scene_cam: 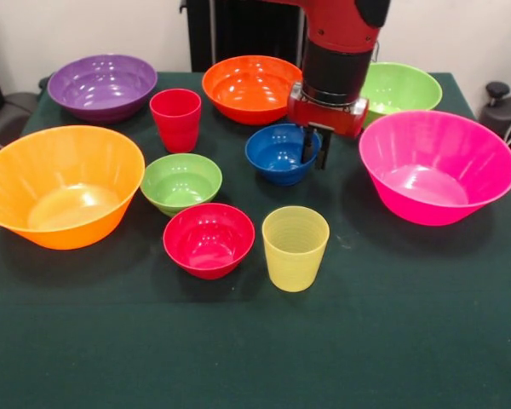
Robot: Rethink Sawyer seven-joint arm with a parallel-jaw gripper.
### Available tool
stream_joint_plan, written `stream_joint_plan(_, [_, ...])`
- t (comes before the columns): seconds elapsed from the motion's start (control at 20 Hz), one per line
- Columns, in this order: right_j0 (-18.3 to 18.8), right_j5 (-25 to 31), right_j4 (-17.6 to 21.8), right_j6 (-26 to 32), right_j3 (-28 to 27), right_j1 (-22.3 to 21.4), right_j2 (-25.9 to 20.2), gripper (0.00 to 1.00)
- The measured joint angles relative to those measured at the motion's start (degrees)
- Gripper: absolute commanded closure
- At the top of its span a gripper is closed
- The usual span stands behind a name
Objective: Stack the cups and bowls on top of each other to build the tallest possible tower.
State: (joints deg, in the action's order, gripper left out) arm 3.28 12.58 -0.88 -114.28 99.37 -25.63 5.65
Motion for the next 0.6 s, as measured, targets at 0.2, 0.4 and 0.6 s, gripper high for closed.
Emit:
stream_joint_plan(0.2, [-3.3, 6.3, -1.0, 0.0, -5.3, 1.9, 3.5, 1.0])
stream_joint_plan(0.4, [-5.4, 11.7, -1.6, 0.0, -9.8, 3.6, 6.1, 1.0])
stream_joint_plan(0.6, [-8.0, 18.3, -2.4, 0.0, -16.8, 6.5, 9.7, 1.0])
